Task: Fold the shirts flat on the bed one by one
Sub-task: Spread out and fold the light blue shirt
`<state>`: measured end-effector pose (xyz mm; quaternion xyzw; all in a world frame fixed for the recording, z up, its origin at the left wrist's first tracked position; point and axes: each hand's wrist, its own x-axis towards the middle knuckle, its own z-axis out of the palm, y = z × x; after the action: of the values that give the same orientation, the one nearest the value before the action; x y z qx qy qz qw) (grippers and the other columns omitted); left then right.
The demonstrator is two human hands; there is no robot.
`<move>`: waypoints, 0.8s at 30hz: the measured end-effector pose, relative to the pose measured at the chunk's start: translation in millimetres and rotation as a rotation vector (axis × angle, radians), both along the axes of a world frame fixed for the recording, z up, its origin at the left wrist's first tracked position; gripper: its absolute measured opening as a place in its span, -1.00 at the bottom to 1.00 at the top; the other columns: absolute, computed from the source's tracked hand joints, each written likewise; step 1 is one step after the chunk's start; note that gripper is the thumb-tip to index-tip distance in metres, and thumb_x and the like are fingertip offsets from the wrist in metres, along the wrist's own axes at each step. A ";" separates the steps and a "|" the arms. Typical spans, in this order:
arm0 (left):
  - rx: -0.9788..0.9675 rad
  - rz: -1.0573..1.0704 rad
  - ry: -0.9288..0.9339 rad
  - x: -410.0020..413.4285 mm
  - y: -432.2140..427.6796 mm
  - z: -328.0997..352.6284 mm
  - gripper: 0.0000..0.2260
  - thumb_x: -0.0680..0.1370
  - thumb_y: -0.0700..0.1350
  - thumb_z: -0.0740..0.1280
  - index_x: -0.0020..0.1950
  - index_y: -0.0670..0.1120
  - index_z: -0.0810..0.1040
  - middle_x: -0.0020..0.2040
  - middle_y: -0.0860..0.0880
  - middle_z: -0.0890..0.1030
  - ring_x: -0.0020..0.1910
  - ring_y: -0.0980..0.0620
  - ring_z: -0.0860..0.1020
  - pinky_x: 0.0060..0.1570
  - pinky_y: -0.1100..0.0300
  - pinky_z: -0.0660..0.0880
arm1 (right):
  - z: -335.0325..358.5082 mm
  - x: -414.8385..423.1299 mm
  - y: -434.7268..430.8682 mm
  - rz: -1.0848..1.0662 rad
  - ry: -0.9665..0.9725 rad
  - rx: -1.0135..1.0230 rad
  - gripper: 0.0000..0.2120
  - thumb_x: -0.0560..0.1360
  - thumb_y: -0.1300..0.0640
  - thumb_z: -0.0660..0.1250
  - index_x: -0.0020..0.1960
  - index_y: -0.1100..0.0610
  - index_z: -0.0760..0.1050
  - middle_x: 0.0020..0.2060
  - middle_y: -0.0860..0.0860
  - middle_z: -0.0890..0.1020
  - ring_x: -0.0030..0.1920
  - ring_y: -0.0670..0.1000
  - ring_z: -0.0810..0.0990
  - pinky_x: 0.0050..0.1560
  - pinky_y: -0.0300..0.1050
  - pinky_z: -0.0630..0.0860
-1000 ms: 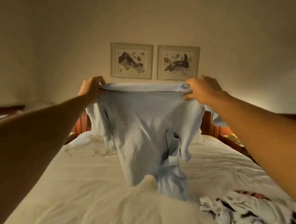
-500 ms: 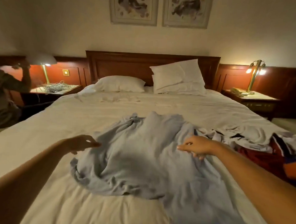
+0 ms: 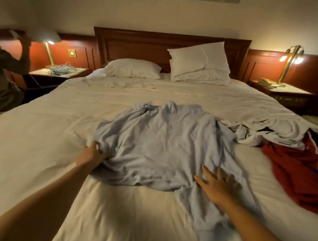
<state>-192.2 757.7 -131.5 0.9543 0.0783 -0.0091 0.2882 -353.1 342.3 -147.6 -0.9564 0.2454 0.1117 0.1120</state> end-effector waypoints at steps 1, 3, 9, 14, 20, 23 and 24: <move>0.020 -0.070 0.004 1.6 2.2 0.0 -0.38 0.46 0.16 0.49 0.42 -0.05 0.38 0.28 -0.28 0.54 0.20 -0.28 0.53 0.18 -0.04 0.47 | -3.3 -0.3 -1.2 0.006 0.001 -0.012 -0.29 0.45 -0.56 -0.10 0.54 -0.40 -0.12 0.62 0.08 -0.10 0.54 0.39 -0.11 0.46 0.43 -0.14; 0.184 -0.195 0.014 4.1 8.6 4.6 -0.41 0.52 0.16 0.42 0.47 -0.02 0.37 0.31 -0.21 0.55 0.22 -0.24 0.55 0.16 0.02 0.46 | -8.6 -0.3 -2.6 0.014 0.001 -0.018 -0.30 0.44 -0.56 -0.12 0.53 -0.41 -0.15 0.62 0.07 -0.12 0.54 0.39 -0.14 0.46 0.44 -0.16; 0.900 -0.119 0.128 13.2 55.1 51.7 -0.38 0.53 0.45 0.07 0.32 0.06 0.54 0.27 -0.02 0.60 0.20 -0.05 0.58 0.07 0.14 0.47 | -7.4 -1.4 -13.3 0.075 0.016 -0.034 -0.26 0.37 -0.61 -0.17 0.51 -0.45 -0.18 0.62 0.04 -0.10 0.54 0.38 -0.05 0.45 0.45 -0.12; 0.977 0.123 0.350 -9.3 21.2 59.9 -0.07 0.44 0.54 0.06 0.60 -0.07 0.16 0.56 -0.11 0.22 0.52 -0.27 0.22 0.36 -0.28 0.25 | 18.3 -15.0 -39.3 0.048 -0.088 0.003 -0.25 0.41 -0.55 0.10 0.53 -0.34 0.06 0.56 0.08 0.14 0.52 0.25 0.15 0.47 0.32 0.09; 0.315 -0.365 0.126 -40.3 -80.3 0.2 -0.34 0.56 0.43 -0.03 0.61 0.22 0.03 0.65 -0.02 -0.02 0.60 -0.20 -0.04 0.49 -0.35 -0.08 | 25.9 -48.6 -52.1 -0.272 -0.237 0.211 -0.16 0.45 -0.30 0.37 0.59 -0.12 0.05 0.44 0.29 0.26 0.37 0.35 0.30 0.37 0.22 0.26; 0.326 -0.394 0.084 -58.2 -99.6 -27.5 -0.20 0.43 0.54 -0.13 0.62 0.23 -0.07 0.65 0.01 -0.12 0.61 -0.16 -0.15 0.52 -0.24 -0.20 | 32.4 -62.4 -54.9 -0.206 -0.399 0.574 -0.17 0.44 -0.02 0.53 0.56 -0.08 0.13 0.39 0.18 0.39 0.30 0.22 0.47 0.20 0.03 0.45; 0.322 -0.377 0.068 -59.9 -97.0 -30.3 -0.16 0.39 0.55 -0.16 0.62 0.24 -0.06 0.65 0.02 -0.11 0.61 -0.14 -0.15 0.53 -0.21 -0.20 | 36.3 -67.2 -53.3 -0.205 -0.424 0.766 -0.20 0.43 0.07 0.55 0.52 -0.11 0.19 0.35 0.12 0.42 0.24 0.16 0.54 0.17 0.02 0.51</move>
<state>-252.1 660.7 -161.8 0.9848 -0.0911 -0.0821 0.1231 -420.3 289.0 -111.3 -0.8184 0.2515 -0.0158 0.5164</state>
